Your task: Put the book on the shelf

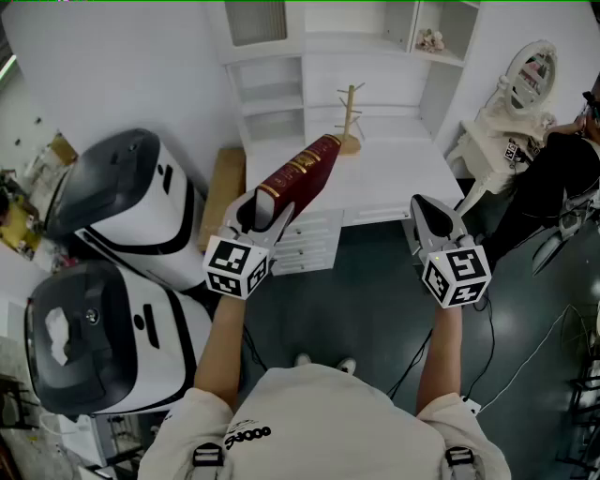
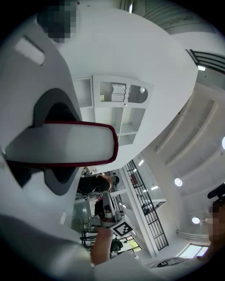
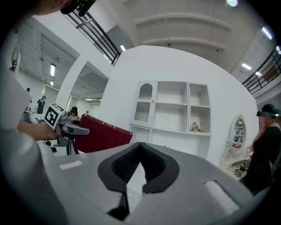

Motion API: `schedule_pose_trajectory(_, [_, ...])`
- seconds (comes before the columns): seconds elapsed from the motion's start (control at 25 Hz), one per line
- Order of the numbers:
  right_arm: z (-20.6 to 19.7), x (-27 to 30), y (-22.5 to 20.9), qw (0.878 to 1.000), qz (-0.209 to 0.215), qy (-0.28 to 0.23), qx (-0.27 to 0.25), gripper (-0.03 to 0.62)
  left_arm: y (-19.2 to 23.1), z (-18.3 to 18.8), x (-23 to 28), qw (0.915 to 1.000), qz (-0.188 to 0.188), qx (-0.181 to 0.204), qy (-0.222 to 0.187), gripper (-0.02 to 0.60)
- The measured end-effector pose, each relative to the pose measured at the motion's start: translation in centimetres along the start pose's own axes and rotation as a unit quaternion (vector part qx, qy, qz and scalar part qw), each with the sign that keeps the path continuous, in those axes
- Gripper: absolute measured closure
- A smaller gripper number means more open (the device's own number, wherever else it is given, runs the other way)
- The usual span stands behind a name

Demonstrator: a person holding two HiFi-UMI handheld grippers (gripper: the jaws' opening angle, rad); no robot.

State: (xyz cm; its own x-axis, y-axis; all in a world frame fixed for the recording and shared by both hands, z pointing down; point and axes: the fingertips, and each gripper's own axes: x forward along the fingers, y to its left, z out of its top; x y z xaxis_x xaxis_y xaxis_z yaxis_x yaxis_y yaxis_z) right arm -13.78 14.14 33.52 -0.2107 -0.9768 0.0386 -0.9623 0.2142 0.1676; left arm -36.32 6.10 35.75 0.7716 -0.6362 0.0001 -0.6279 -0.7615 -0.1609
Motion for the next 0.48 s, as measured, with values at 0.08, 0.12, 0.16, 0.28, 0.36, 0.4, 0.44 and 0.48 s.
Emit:
schedule_pose_trajectory(0.08, [-0.1,0.0,-0.4,1.000,-0.005,-0.001,0.005,0.592,-0.5,0.0,0.2,1.0000,-0.008,0.002,0.003,0.354])
schedule_pose_trajectory(0.12, [-0.1,-0.1,-0.7,1.000,-0.008,-0.002,0.009,0.592,-0.7,0.0,0.4,0.9999,-0.011,0.004,0.004,0.354])
schedule_pose_trajectory(0.16, [-0.2,-0.1,-1.0,1.000,-0.011,-0.003,0.014,0.592,-1.0,0.0,0.6,0.9999,-0.013,0.005,0.005,0.354])
schedule_pose_trajectory(0.28, [-0.4,-0.3,-1.9,1.000,-0.016,-0.009,0.025,0.592,-1.6,0.0,1.1,0.9999,-0.013,0.005,0.006,0.354])
schedule_pose_trajectory(0.36, [-0.7,-0.4,-2.4,1.000,-0.013,-0.009,0.026,0.592,-2.0,0.1,1.5,0.9999,-0.010,0.005,0.005,0.354])
schedule_pose_trajectory(0.4, [-0.8,-0.5,-2.6,1.000,-0.012,-0.009,0.027,0.592,-2.2,0.1,1.6,0.9999,-0.008,0.004,0.006,0.354])
schedule_pose_trajectory(0.44, [-0.9,-0.7,-2.9,1.000,-0.012,-0.010,0.027,0.592,-2.4,0.1,1.8,0.9999,-0.007,0.004,0.007,0.354])
schedule_pose_trajectory(0.48, [-1.0,-0.9,-3.3,0.999,-0.013,-0.012,0.027,0.592,-2.8,0.1,2.0,0.9999,-0.006,0.003,0.008,0.354])
